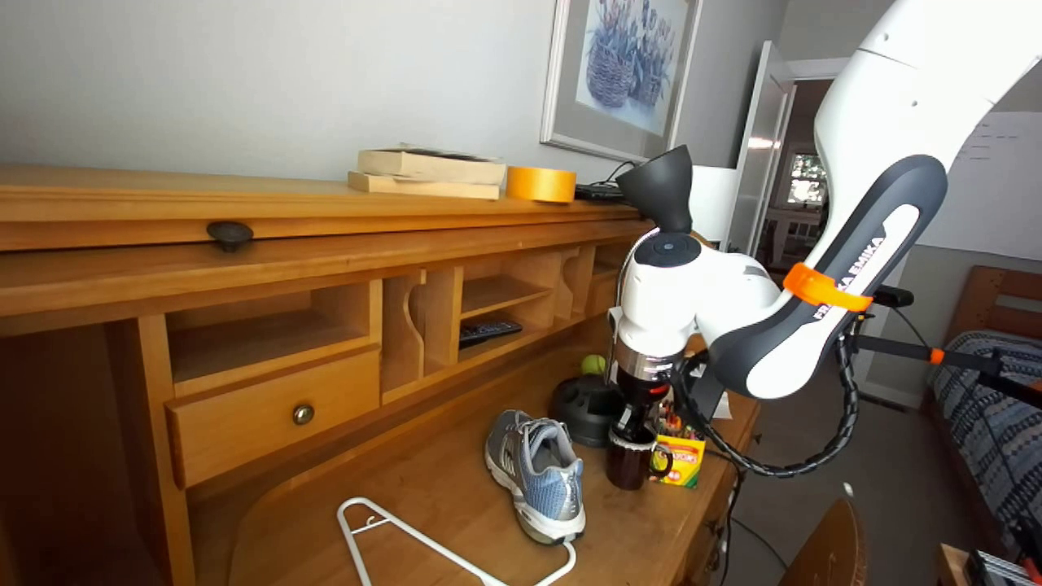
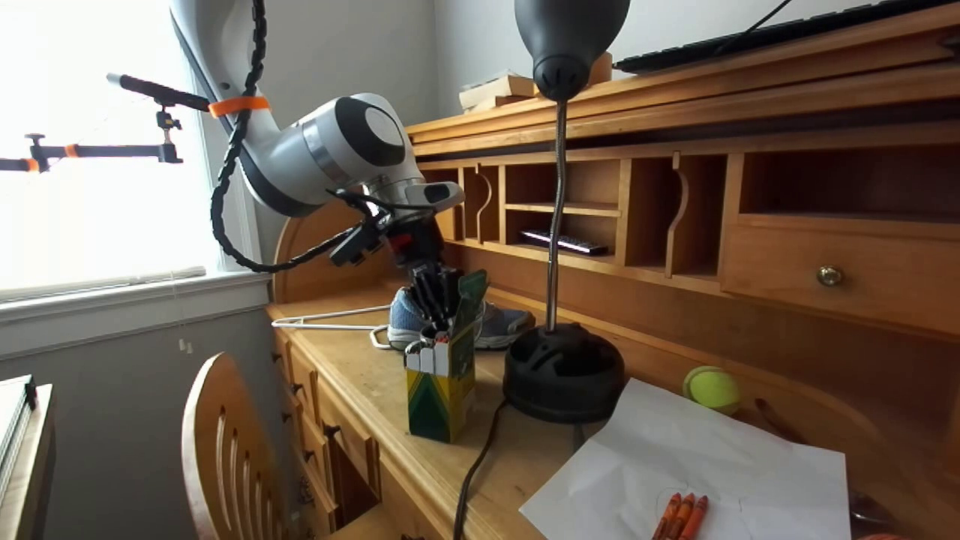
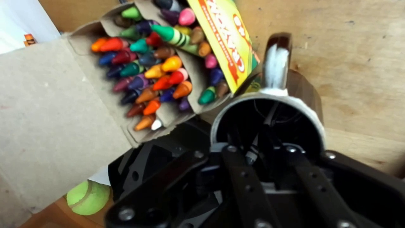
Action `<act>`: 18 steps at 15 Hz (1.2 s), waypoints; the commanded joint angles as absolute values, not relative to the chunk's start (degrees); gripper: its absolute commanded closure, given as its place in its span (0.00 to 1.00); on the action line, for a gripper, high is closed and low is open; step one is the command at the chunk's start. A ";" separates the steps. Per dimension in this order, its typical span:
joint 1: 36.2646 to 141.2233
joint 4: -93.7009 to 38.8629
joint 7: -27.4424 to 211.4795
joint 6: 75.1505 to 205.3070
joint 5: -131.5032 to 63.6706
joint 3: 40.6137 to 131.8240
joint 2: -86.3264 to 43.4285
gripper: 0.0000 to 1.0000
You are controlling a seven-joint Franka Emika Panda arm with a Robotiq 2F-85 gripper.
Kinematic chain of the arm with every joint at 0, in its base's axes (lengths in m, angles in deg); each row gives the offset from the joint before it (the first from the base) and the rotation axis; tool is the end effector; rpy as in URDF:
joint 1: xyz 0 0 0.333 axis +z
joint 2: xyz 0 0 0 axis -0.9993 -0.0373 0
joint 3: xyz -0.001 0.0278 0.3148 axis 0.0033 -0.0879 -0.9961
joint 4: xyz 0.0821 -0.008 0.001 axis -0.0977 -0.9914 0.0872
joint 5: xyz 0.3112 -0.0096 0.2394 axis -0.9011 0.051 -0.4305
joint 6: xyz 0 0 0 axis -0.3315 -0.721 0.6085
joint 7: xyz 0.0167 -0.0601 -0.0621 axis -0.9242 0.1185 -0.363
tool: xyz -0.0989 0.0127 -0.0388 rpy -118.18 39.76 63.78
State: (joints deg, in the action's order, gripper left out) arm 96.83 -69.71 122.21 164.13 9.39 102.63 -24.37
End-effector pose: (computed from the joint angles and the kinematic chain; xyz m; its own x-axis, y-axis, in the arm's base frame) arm 0.5055 -0.0767 0.1962 0.9902 -0.0032 0.1399 -0.0590 -0.9161 0.3967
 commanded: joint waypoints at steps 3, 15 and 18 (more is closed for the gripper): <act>98.62 -68.45 126.41 164.57 12.13 104.10 -26.62 0.84; 100.66 -68.26 128.71 164.12 14.36 105.54 -26.47 0.73; 100.73 -67.86 129.22 164.42 14.78 105.77 -27.54 0.51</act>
State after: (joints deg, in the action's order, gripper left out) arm 99.78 -68.57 126.84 164.12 12.60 104.71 -25.82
